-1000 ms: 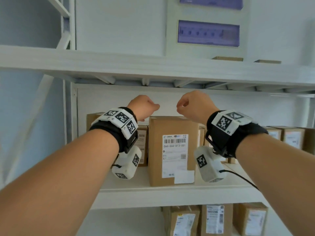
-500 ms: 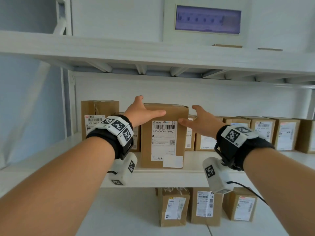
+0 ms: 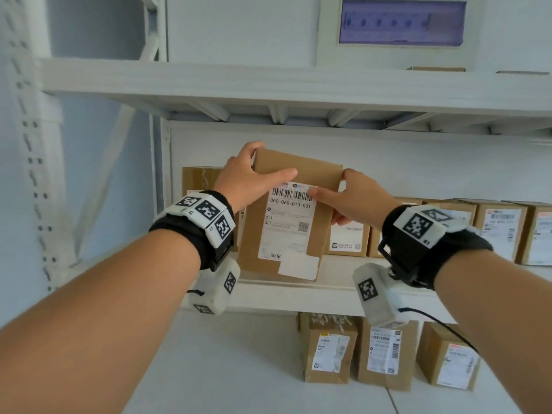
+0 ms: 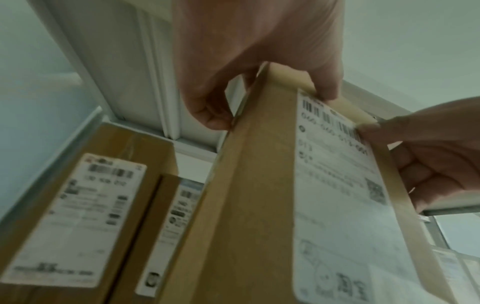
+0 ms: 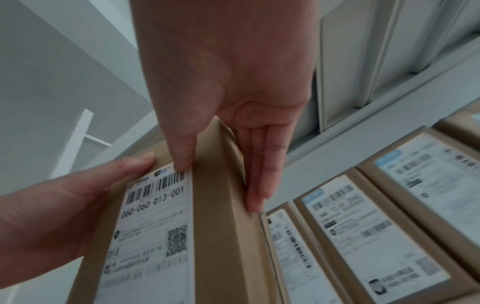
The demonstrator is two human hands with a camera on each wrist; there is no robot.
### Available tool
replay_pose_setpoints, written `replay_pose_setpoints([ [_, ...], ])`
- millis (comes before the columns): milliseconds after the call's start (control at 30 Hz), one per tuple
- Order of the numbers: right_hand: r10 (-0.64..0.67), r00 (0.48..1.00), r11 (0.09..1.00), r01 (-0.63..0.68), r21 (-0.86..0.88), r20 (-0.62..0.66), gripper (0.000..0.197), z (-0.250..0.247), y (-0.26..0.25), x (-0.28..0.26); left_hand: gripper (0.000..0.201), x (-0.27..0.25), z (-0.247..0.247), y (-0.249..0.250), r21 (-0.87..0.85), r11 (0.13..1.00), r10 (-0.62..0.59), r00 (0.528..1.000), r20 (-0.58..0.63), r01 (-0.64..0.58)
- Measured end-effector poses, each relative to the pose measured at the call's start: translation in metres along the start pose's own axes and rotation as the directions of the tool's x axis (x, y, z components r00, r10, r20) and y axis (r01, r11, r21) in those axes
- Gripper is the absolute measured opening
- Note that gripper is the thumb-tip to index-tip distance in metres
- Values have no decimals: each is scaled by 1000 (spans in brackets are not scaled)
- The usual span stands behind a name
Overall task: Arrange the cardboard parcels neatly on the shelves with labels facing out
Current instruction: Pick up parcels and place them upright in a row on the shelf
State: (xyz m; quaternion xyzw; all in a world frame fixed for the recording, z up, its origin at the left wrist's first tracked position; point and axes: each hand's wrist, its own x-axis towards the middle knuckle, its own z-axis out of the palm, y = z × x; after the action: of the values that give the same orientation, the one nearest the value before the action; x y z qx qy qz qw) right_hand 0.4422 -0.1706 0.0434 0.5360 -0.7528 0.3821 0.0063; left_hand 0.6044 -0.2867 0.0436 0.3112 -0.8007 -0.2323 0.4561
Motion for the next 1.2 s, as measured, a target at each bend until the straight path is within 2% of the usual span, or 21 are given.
replay_pose_setpoints([
  [133, -68, 997, 995, 65, 76, 44, 64, 24, -33, 3, 84, -7, -44, -14, 69, 998, 1, 996, -86, 5],
  [233, -117, 989, 985, 105, 134, 86, 66, 51, -62, 6, 80, -13, -79, -32, 110, 992, -39, 989, -141, 54],
  [367, -192, 970, 967, 161, 200, 147, 59, 86, -100, 14, 76, -22, -125, -57, 145, 983, -79, 978, -194, 109],
  [500, -260, 942, 946, 204, 252, 211, 59, 123, -134, 28, 86, -25, -163, -87, 236, 953, -138, 963, -229, 193],
  [667, -315, 912, 925, 234, 299, 262, 53, 171, -153, 47, 84, -20, -191, -126, 292, 917, -200, 947, -251, 271],
  [767, -313, 910, 922, 223, 316, 272, 50, 183, -159, 59, 80, -9, -196, -140, 417, 866, -193, 954, -231, 276],
  [867, -341, 913, 921, 276, 277, 224, 28, 181, -164, 71, 86, 3, -194, -147, 578, 789, -136, 976, -168, 209],
  [933, -362, 929, 913, 337, 229, 76, 17, 178, -165, 82, 94, 12, -191, -148, 643, 751, -93, 988, -121, 150],
  [1033, -391, 912, 916, 398, 38, -121, 18, 174, -163, 99, 93, 25, -185, -150, 716, 693, -68, 996, -53, 86],
  [1100, -411, 903, 911, 402, -91, -122, 24, 173, -159, 108, 88, 33, -182, -153, 738, 671, -91, 996, -16, 73],
  [1200, -421, 907, 876, 404, -264, -6, 40, 176, -149, 121, 86, 46, -181, -160, 744, 664, -121, 993, 2, 79],
])
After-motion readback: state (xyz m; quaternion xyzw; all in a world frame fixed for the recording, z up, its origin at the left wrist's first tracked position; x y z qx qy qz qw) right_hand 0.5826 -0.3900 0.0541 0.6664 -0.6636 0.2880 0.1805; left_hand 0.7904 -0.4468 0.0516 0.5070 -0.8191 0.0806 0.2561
